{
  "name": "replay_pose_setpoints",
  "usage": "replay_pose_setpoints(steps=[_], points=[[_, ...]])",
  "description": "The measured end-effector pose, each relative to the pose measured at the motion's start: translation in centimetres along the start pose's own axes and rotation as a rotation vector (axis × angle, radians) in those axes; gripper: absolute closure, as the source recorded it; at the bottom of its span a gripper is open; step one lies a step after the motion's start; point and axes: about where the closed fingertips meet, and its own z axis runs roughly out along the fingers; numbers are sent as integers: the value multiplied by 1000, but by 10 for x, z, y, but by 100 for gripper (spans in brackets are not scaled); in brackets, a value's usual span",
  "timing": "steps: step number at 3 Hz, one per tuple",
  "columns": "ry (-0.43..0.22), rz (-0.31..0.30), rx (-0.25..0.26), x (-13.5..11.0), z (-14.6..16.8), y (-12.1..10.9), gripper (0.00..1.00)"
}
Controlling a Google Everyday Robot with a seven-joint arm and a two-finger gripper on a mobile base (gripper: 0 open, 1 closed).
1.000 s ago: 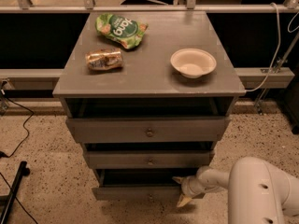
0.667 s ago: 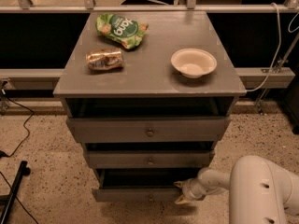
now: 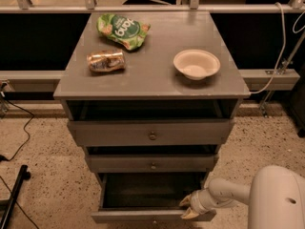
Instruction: Open bottom drawer
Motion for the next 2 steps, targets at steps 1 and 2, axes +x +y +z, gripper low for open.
replay_pose_setpoints(steps=[1, 2], points=[[-1, 0, -1, 0, 1, 1, 51], [-3, 0, -4, -1, 2, 2, 27]])
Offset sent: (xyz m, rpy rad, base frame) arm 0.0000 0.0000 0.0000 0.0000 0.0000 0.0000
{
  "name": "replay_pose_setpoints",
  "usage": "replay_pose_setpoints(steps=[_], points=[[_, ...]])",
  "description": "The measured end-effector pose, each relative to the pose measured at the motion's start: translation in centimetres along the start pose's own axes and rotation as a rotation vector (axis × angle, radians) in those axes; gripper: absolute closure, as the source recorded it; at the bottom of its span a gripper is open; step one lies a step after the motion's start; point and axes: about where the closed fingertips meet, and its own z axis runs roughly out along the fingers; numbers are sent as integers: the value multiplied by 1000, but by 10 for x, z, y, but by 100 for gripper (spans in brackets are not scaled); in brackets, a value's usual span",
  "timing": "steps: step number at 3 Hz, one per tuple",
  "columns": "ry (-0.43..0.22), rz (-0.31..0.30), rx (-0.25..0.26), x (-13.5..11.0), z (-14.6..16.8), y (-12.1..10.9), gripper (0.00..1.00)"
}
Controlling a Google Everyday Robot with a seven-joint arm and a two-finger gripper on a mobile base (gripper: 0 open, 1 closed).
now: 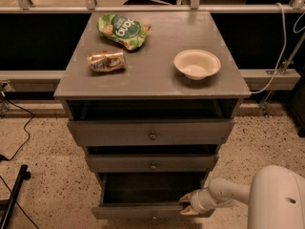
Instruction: Open bottom drawer
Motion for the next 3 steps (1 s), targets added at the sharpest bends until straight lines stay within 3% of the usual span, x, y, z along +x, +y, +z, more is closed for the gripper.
replay_pose_setpoints(steps=[1, 3], points=[[9, -13, 16, -6, -5, -1, 4], [38, -38, 11, -25, -16, -17, 0]])
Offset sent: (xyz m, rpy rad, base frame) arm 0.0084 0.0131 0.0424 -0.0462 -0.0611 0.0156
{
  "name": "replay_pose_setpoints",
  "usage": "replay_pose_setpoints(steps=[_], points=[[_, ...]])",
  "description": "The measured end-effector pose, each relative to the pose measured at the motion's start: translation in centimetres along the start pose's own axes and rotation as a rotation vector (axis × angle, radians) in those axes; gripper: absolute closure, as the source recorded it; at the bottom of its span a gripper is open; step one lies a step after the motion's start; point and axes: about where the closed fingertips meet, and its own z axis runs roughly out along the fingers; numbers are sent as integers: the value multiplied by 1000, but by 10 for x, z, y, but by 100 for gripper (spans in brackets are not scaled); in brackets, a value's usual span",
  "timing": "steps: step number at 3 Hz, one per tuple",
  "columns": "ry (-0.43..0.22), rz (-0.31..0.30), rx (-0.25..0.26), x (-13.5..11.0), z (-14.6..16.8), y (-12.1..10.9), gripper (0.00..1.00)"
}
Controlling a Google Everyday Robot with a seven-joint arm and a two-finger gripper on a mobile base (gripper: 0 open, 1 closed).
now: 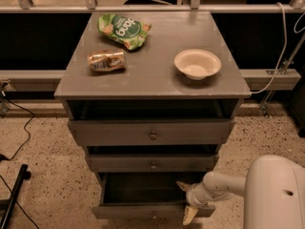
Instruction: Open bottom drawer
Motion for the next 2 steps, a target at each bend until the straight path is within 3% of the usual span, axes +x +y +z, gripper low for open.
replay_pose_setpoints(steps=[1, 2], points=[[-6, -1, 15, 1, -8, -15, 14], [-27, -2, 45, 2, -19, -24, 38]])
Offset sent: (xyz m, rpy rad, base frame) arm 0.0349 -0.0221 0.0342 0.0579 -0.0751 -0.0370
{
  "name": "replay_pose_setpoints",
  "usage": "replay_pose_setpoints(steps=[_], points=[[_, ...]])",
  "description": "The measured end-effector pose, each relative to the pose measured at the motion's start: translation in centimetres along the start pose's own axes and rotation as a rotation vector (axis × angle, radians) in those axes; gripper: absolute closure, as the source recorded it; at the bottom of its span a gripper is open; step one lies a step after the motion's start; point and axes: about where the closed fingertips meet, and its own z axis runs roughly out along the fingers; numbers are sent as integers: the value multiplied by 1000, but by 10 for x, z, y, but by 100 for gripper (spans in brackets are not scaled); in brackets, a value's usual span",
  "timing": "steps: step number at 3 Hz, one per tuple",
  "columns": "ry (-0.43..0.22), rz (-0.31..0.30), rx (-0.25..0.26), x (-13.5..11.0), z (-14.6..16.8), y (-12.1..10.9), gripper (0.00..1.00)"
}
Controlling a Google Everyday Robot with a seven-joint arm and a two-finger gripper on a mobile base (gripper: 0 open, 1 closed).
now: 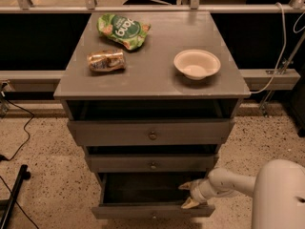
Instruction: Open bottom drawer
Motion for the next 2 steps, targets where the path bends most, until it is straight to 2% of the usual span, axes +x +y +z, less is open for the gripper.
replay_pose_setpoints(steps=[1, 2], points=[[-16, 5, 17, 1, -9, -5, 55], [-27, 22, 13, 6, -8, -8, 54]])
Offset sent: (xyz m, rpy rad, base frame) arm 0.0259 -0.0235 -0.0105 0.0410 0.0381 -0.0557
